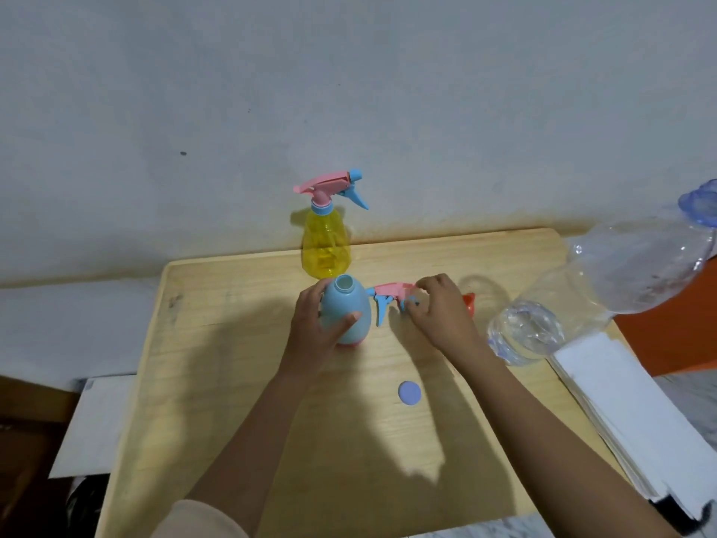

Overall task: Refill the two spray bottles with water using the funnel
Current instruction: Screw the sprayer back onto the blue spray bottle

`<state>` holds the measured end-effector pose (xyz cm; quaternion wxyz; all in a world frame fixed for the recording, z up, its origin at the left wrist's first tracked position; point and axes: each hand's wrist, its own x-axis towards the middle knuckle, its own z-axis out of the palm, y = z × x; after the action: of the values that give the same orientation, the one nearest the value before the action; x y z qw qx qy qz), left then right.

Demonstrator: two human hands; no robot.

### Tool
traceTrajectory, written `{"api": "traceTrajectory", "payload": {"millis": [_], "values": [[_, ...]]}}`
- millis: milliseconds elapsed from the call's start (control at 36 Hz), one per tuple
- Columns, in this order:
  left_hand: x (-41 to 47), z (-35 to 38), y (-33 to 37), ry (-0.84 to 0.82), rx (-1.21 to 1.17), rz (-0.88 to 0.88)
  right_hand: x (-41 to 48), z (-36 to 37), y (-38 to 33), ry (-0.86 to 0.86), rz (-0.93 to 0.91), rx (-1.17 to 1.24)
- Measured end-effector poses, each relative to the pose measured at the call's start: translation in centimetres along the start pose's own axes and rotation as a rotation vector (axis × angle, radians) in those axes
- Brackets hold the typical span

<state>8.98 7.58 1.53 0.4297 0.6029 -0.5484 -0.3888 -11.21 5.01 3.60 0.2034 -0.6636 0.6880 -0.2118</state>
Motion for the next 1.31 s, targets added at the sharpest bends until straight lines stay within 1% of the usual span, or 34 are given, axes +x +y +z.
{"api": "traceTrajectory", "payload": {"millis": [222,306,361,417,472,556,639,694,750,889,1000,1167,1306], "values": [[-0.1,0.3,-0.7,0.029,-0.010,0.015,4.1,3.5,0.0,-0.236,0.073,-0.364],[-0.1,0.5,-0.8,0.040,-0.007,0.018,4.3,4.2,0.1,-0.302,0.108,-0.378],[-0.1,0.5,-0.8,0.045,-0.009,0.018,4.1,3.8,-0.1,-0.304,0.106,-0.380],[-0.1,0.4,-0.8,0.045,-0.009,0.029,3.7,3.2,-0.3,-0.239,0.110,-0.288],[0.0,0.4,-0.8,0.039,-0.008,0.039,3.3,2.1,-0.6,-0.138,0.151,-0.066],[-0.1,0.3,-0.8,0.030,-0.016,0.024,2.8,0.2,-1.7,0.018,0.222,0.372],[-0.1,0.3,-0.8,0.022,-0.010,0.017,2.3,-2.2,-3.6,0.035,0.285,0.843],[0.0,0.3,-0.7,0.023,0.000,0.019,1.9,-4.1,-5.1,0.041,0.223,1.039],[0.1,0.3,-0.5,0.032,0.005,0.014,1.8,-5.8,-6.6,0.087,0.141,1.150],[-0.2,0.4,-0.4,0.051,-0.009,-0.008,1.9,-8.9,-9.8,0.200,-0.009,1.278],[-0.2,0.5,-0.3,0.063,-0.048,-0.037,1.9,-9.3,-11.2,0.239,-0.105,1.256],[-0.3,0.6,-0.3,0.063,-0.041,-0.041,1.4,-6.8,-11.6,0.185,-0.204,1.113],[-0.3,0.8,-0.5,0.071,-0.003,-0.026,0.8,-3.1,-10.2,0.068,-0.175,0.974]]}}
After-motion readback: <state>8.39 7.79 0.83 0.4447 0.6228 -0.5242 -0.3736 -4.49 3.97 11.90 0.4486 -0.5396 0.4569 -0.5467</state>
